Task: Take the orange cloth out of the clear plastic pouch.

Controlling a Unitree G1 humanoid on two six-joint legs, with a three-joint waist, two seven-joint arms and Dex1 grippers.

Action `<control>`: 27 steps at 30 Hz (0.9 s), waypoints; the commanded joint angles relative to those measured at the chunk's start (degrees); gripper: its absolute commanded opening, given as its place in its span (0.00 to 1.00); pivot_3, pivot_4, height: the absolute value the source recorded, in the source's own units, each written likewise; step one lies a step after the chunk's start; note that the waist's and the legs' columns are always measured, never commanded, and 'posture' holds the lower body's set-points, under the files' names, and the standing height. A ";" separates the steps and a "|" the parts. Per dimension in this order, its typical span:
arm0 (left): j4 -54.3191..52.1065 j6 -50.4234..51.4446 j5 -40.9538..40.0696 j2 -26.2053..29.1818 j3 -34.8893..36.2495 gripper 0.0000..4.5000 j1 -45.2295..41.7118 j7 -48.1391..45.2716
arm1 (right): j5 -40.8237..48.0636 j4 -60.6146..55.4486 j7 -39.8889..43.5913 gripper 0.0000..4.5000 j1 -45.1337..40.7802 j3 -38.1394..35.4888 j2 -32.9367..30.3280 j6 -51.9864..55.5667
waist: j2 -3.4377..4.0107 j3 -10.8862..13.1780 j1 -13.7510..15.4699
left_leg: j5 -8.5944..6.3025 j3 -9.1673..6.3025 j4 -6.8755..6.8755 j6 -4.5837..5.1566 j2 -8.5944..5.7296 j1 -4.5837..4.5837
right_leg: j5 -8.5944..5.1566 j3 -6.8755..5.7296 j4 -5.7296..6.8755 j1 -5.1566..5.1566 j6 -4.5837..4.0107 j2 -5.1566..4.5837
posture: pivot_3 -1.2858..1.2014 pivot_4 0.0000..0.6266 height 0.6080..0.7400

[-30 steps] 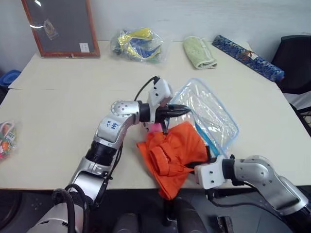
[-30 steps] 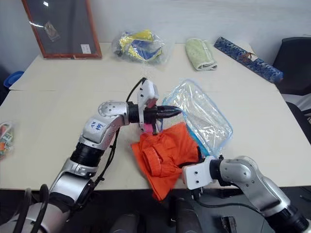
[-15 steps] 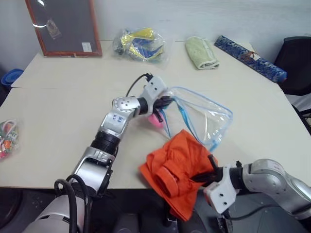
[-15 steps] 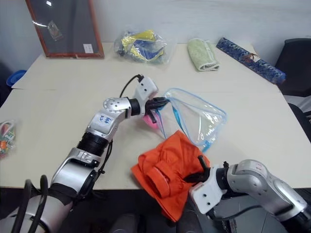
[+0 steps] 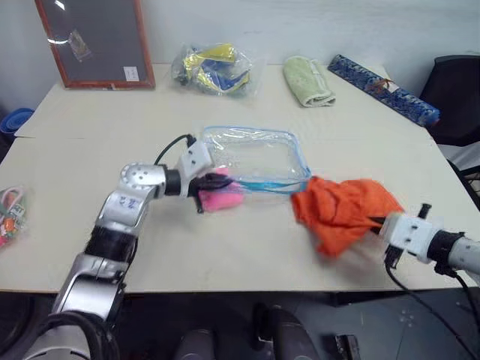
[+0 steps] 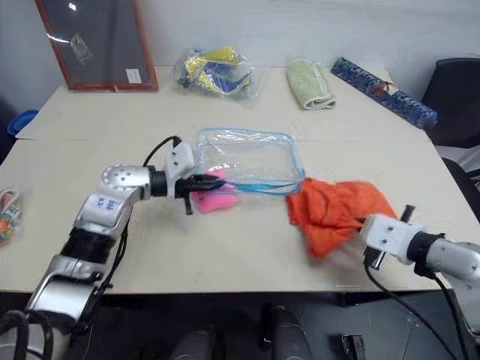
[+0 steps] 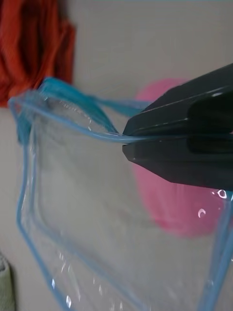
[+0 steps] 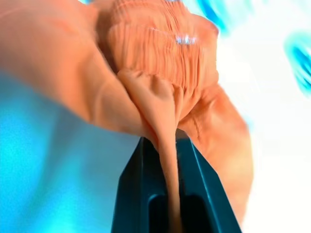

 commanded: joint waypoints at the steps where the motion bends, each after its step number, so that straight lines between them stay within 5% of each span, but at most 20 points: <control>1: -8.85 3.26 -1.48 1.58 0.98 0.00 2.86 -0.03 | 1.95 -2.20 -3.48 0.01 -0.14 -1.14 3.64 5.26 | 0.00 0.00 0.10 | 0.00 -0.01 0.00 0.00 -0.02 0.00 | 0.00 0.01 -0.01 0.00 0.00 -0.01 | 0.52 0.24 1.00; 11: -15.72 4.62 -4.23 5.98 1.52 0.00 7.74 -4.24 | -1.97 0.59 -7.65 0.06 -1.31 2.93 7.85 6.78 | 0.02 0.00 -0.15 | 0.00 0.03 -0.01 0.01 -0.02 0.01 | -0.01 0.07 0.00 -0.03 -0.01 0.03 | 0.52 0.24 1.00; 18: -14.31 3.98 -5.35 8.84 3.08 0.43 8.75 -5.56 | 4.34 -3.21 -4.02 0.53 -0.37 -0.76 6.97 11.40 | 0.02 0.00 -0.12 | -0.01 0.02 -0.01 0.02 -0.03 0.00 | -0.01 0.07 0.00 -0.03 -0.01 0.03 | 0.52 0.24 1.00; 24: -13.03 10.02 -12.74 10.02 10.75 0.83 8.21 -6.07 | 18.74 -12.77 3.32 0.98 5.96 -15.62 4.35 24.36 | 0.05 0.01 0.03 | -0.02 -0.01 -0.02 0.04 -0.02 -0.03 | -0.01 0.06 0.00 -0.05 -0.01 0.02 | 0.52 0.24 1.00; 27: -10.25 14.39 -17.79 14.70 15.60 0.98 6.91 -10.81 | 26.89 -14.73 9.12 1.00 11.40 -26.99 1.89 33.15 | 0.04 0.01 0.04 | -0.03 -0.05 -0.01 0.06 -0.01 -0.04 | -0.01 0.03 -0.01 -0.05 -0.01 0.04 | 0.52 0.24 1.00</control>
